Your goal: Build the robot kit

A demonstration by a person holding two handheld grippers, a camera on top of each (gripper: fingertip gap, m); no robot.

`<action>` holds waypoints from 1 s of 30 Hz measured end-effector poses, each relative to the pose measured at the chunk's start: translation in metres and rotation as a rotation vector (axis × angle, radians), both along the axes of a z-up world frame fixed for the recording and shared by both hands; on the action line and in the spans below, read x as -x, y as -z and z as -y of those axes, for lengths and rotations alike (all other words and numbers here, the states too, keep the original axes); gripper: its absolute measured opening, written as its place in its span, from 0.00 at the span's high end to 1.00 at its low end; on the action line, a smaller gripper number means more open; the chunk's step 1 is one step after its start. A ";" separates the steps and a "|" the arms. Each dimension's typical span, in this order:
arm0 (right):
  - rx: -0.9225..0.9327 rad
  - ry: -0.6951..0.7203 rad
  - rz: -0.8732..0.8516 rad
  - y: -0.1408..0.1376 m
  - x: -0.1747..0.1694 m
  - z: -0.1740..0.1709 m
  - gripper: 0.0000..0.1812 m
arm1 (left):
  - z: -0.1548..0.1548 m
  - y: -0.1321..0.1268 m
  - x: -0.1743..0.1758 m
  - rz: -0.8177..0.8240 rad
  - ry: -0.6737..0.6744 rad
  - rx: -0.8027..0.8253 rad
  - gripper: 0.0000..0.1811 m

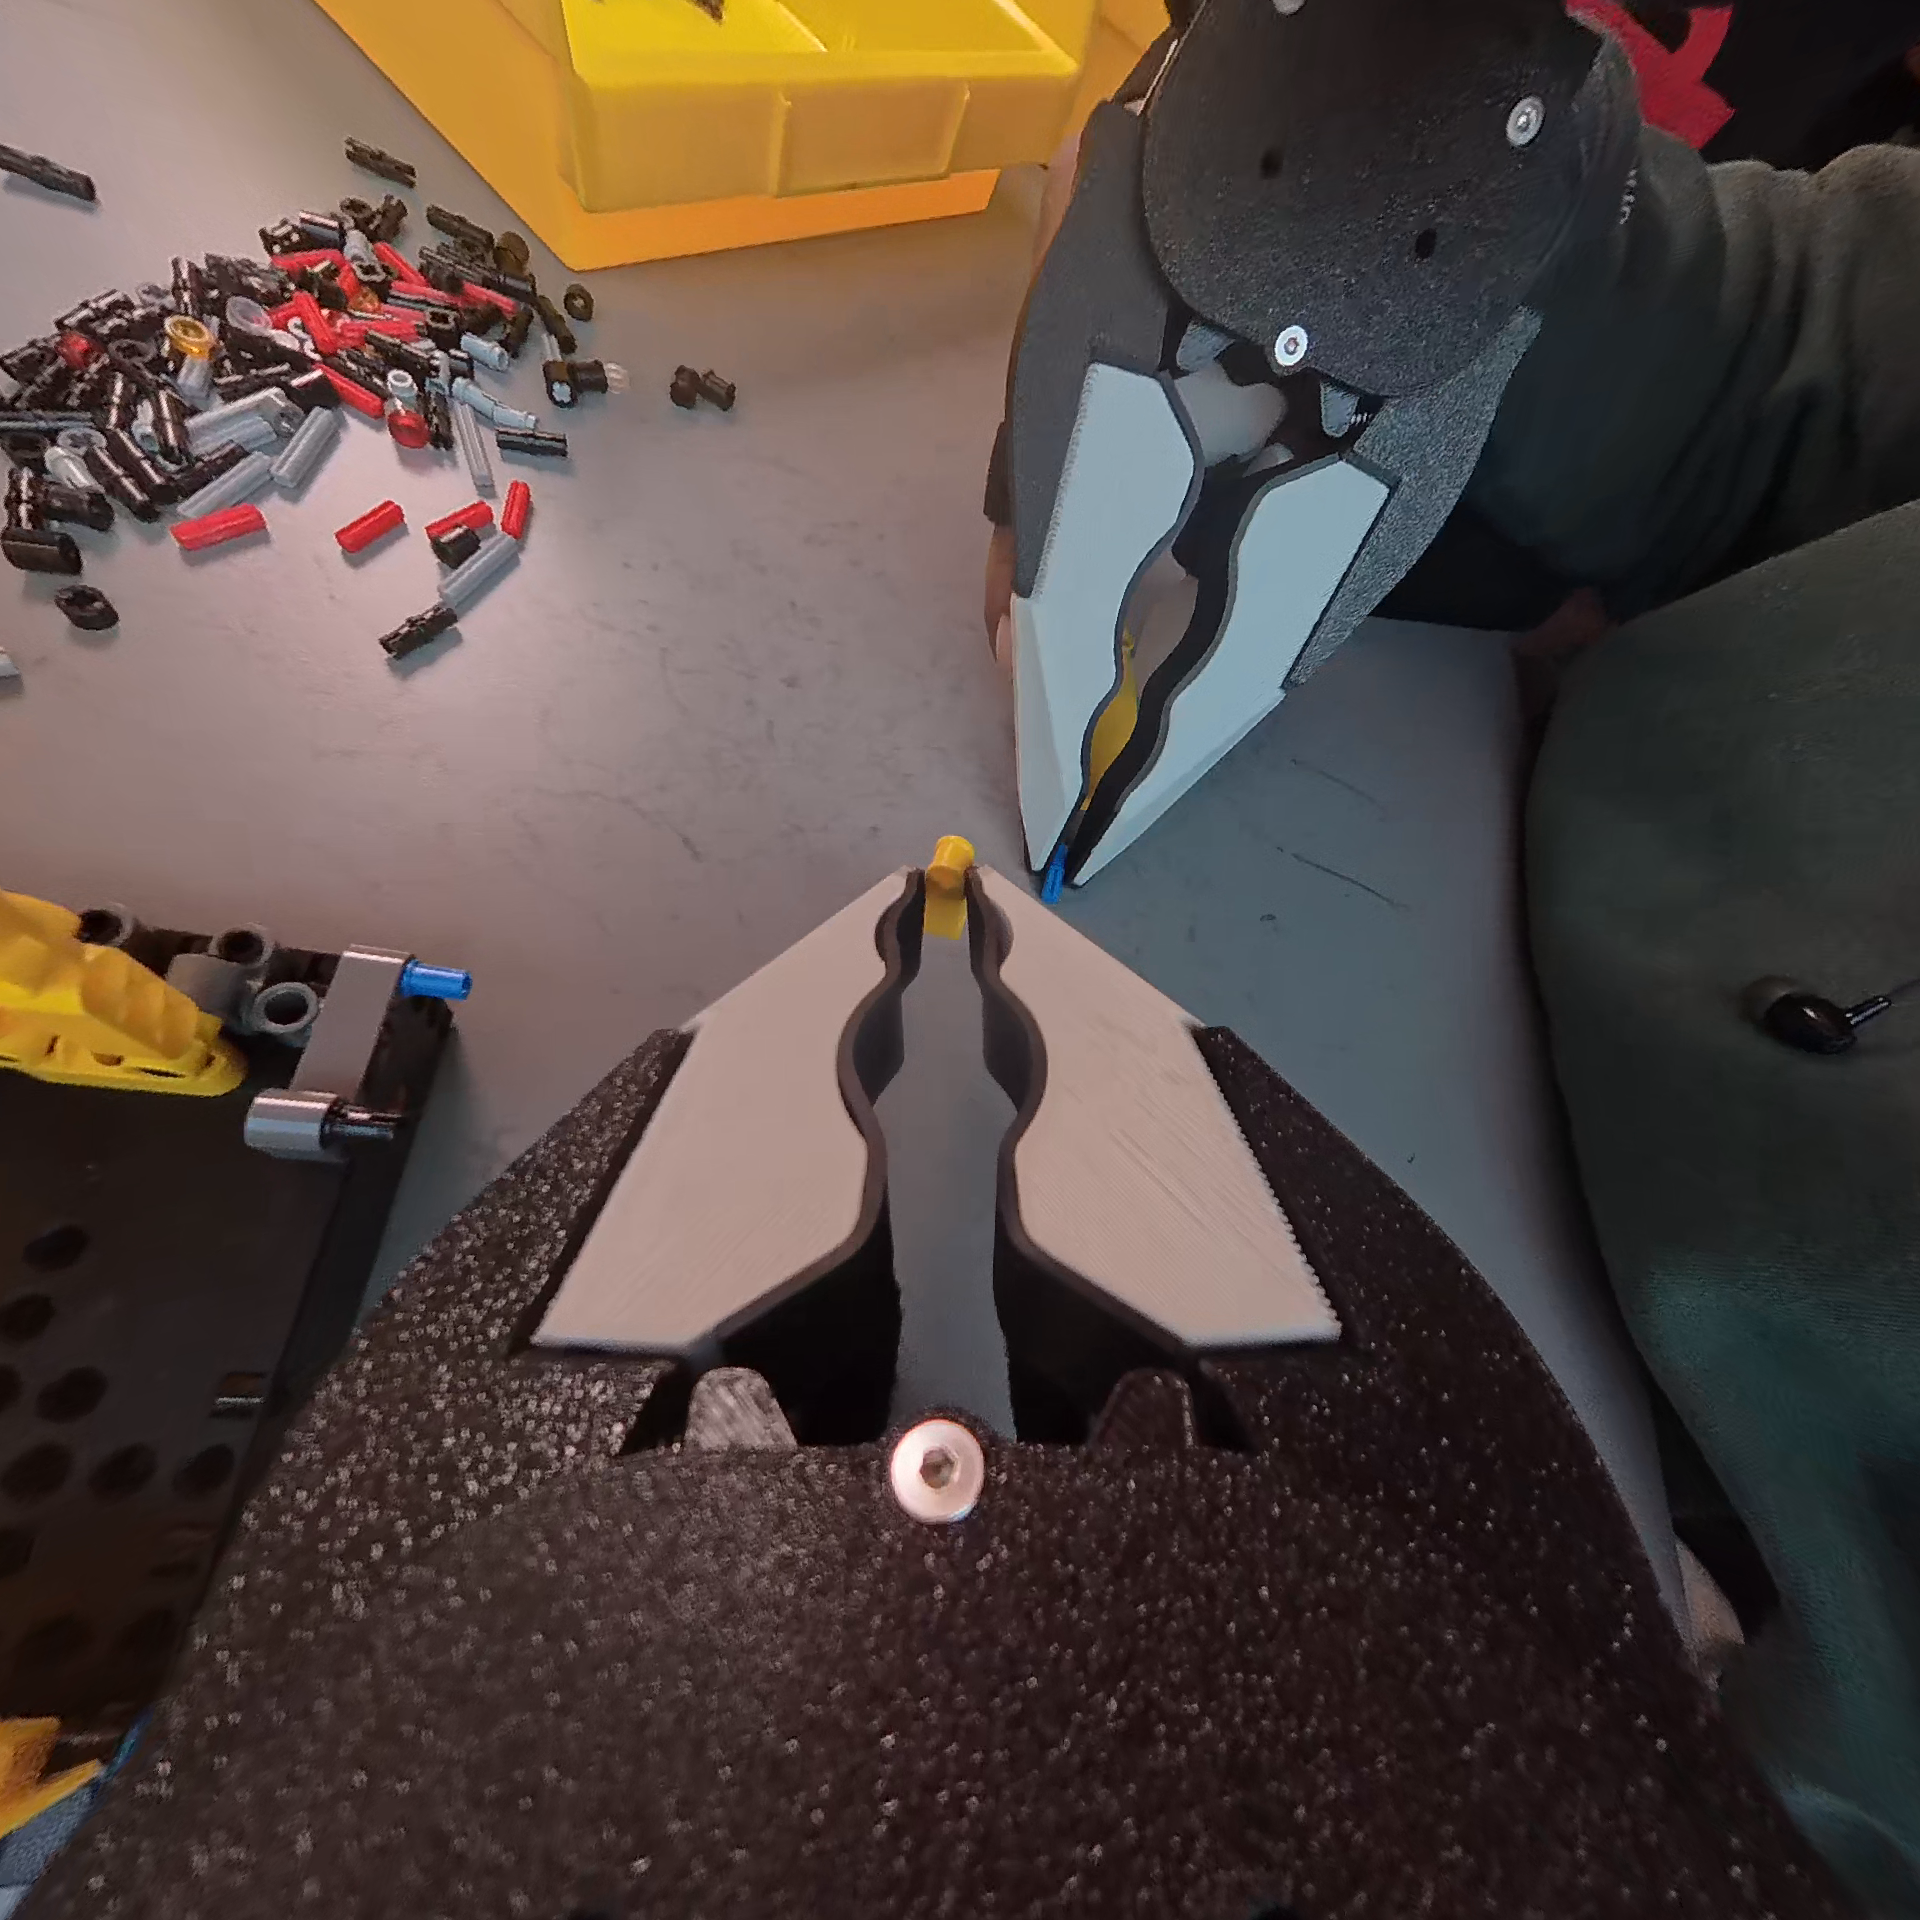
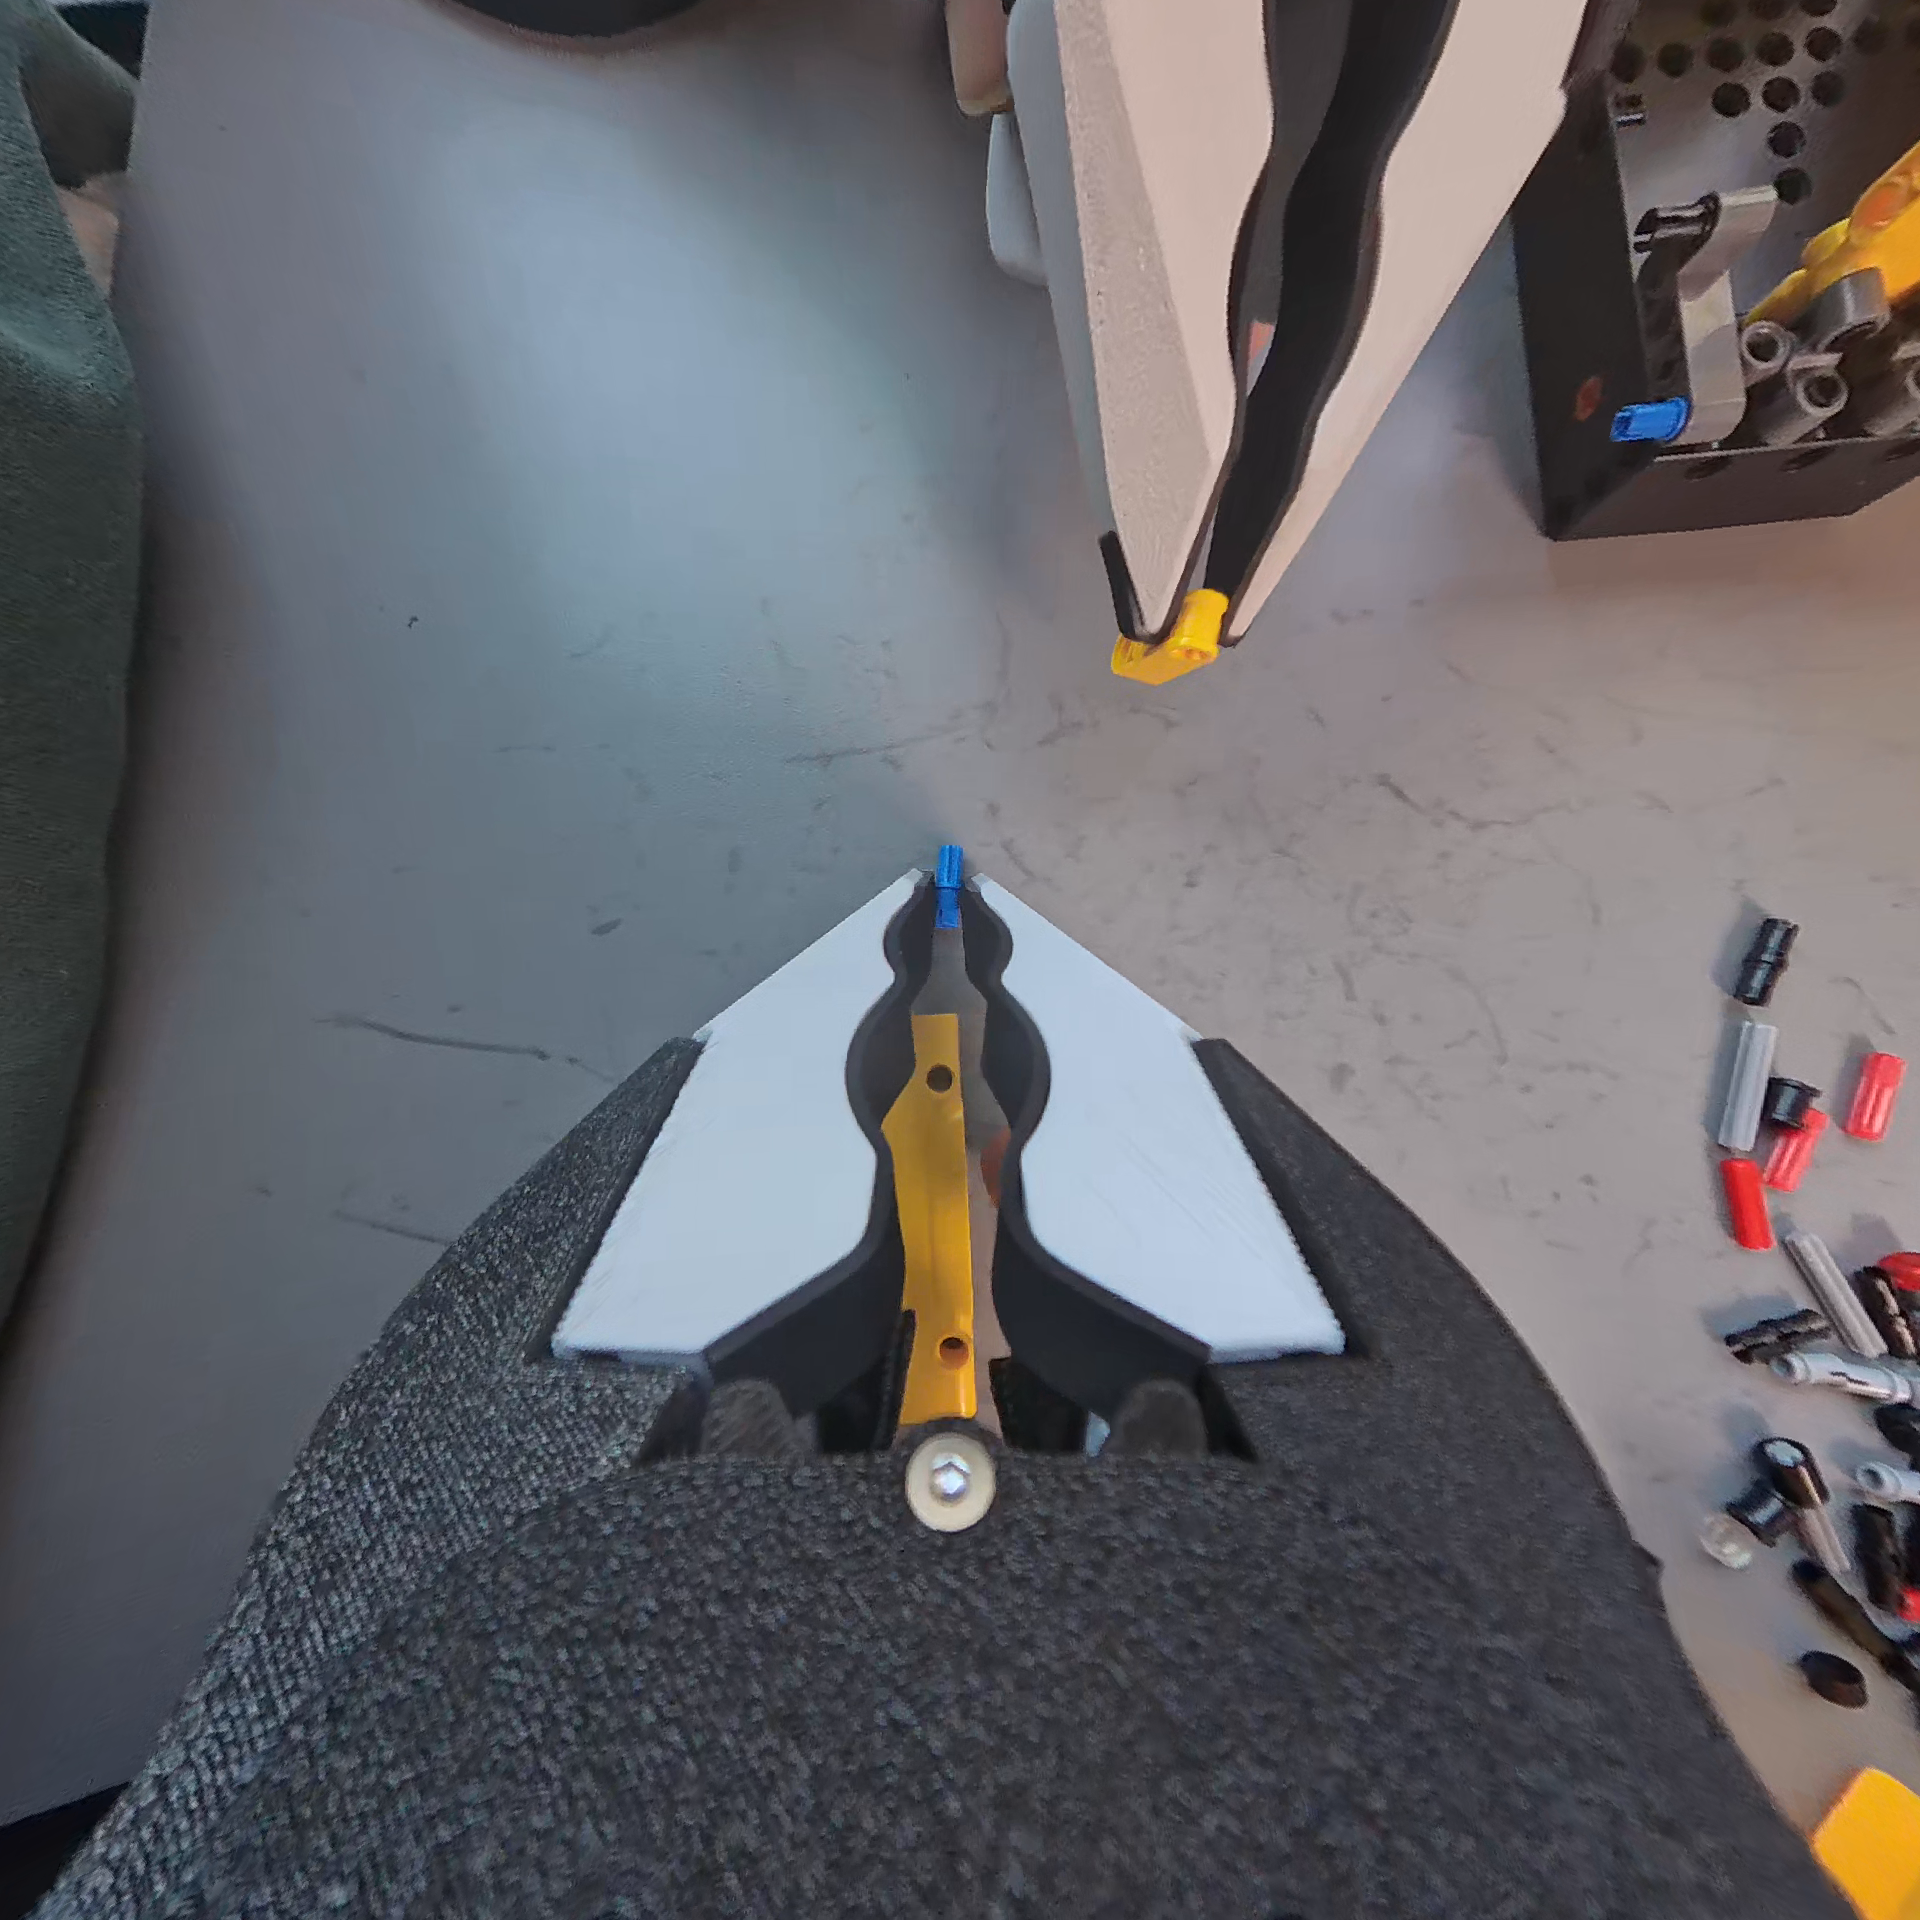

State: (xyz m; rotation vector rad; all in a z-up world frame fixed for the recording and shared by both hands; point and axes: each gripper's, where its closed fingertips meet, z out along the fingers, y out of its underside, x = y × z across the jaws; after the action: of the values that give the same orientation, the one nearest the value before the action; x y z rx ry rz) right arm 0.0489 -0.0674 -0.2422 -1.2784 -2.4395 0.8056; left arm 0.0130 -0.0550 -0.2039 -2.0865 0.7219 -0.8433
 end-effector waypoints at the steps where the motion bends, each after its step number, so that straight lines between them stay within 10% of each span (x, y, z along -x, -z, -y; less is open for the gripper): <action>1: -0.024 0.004 -0.026 -0.001 0.003 -0.003 0.98 | 0.001 -0.005 -0.001 0.022 0.009 -0.014 0.96; 11: -0.174 0.119 -0.572 -0.098 0.026 -0.030 0.98 | 0.000 -0.053 -0.005 0.221 0.003 -0.157 0.96; 30: -0.747 -0.016 -0.710 -0.082 0.045 -0.036 0.98 | -0.016 -0.041 0.006 0.504 -0.145 0.165 0.97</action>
State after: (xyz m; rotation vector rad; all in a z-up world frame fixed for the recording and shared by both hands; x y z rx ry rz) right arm 0.0038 -0.0317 -0.1602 -0.5527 -1.8614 0.2168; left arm 0.0070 -0.0389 -0.1632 -1.9174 0.2339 -1.3115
